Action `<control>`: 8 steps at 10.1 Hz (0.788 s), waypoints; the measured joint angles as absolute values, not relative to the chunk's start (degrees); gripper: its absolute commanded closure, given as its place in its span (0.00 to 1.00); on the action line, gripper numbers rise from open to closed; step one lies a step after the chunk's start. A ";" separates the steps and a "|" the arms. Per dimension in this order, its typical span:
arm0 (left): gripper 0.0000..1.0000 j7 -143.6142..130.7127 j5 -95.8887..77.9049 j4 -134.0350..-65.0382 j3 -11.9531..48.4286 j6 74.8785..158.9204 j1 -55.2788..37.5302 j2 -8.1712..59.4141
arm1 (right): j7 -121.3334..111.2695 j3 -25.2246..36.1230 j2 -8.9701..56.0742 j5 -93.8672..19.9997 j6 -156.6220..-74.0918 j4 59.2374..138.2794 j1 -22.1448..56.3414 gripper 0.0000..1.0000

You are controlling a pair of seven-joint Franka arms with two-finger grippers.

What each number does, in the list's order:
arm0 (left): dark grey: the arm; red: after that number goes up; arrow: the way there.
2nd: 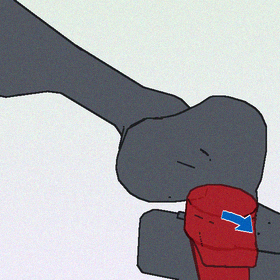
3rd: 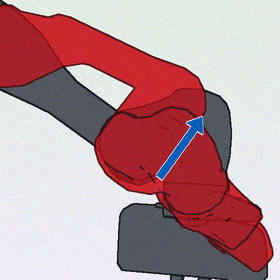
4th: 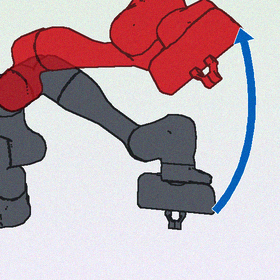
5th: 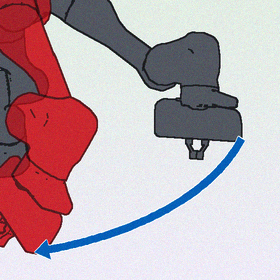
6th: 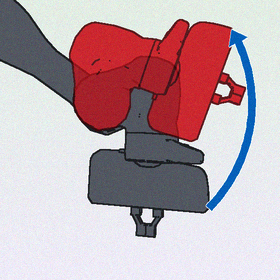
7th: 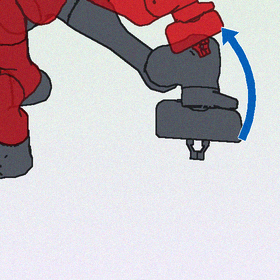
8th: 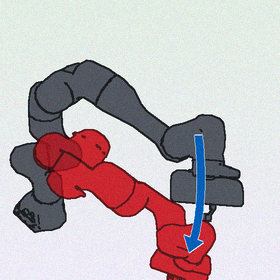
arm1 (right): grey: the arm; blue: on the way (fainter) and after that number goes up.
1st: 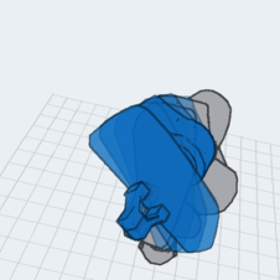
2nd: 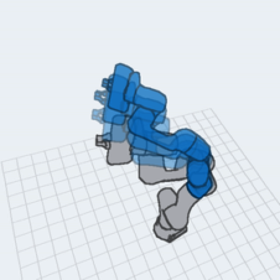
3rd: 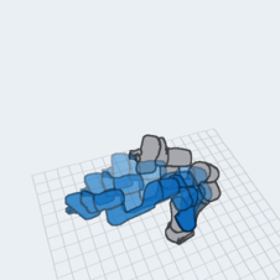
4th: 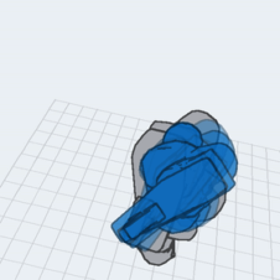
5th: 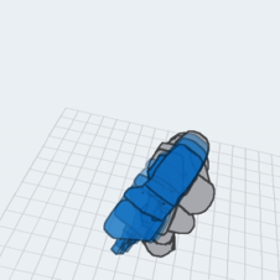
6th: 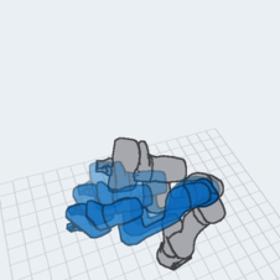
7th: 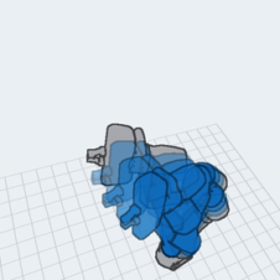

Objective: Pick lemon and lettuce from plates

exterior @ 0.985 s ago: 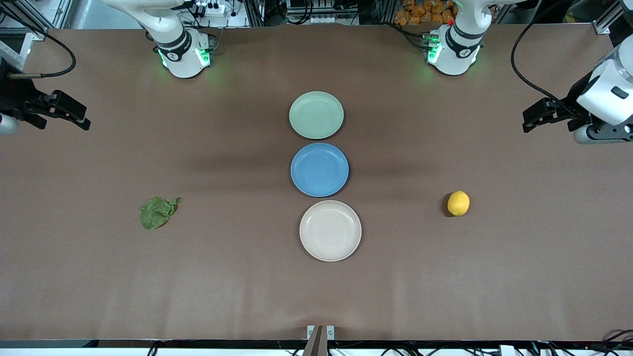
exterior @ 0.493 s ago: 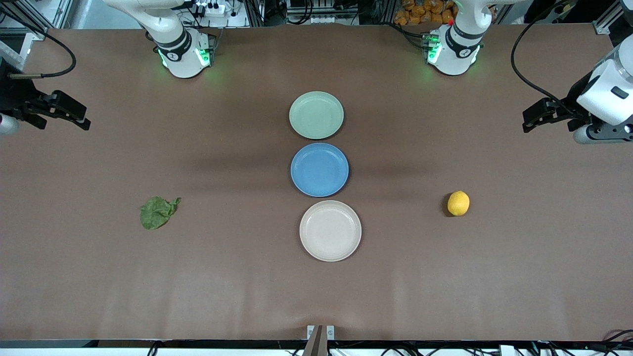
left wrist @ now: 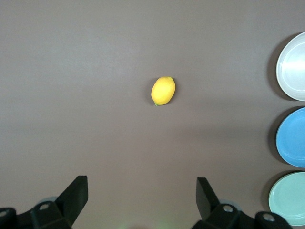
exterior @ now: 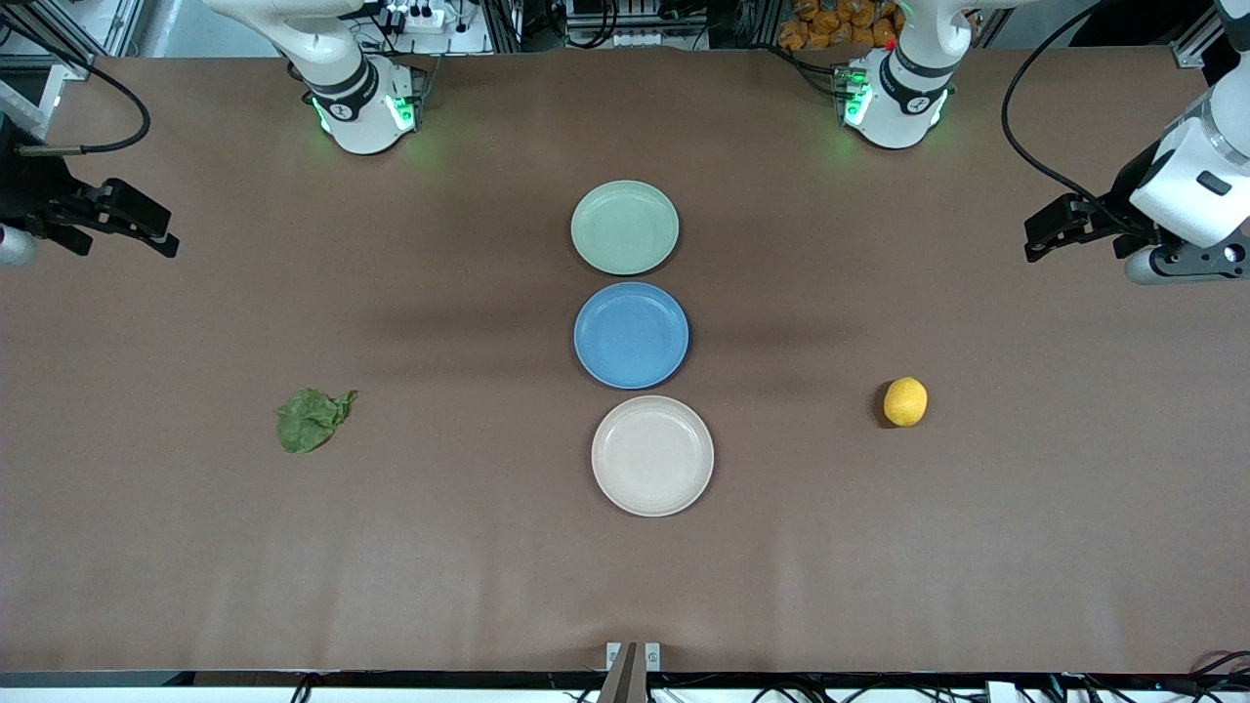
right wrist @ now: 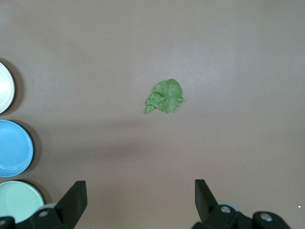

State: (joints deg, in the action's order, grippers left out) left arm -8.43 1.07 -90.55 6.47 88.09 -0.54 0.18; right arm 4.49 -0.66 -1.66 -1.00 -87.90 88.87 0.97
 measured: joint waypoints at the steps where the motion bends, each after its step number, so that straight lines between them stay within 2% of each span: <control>1: 0.00 -8.43 1.07 -90.55 6.47 88.09 -0.54 0.18 | 4.49 -0.66 -1.67 -0.99 -87.91 88.68 0.97 0.00; 8: 0.00 -8.43 1.07 -90.55 6.47 88.09 -0.55 0.18 | 4.48 -0.66 -1.66 -0.99 -87.91 88.12 0.97 0.00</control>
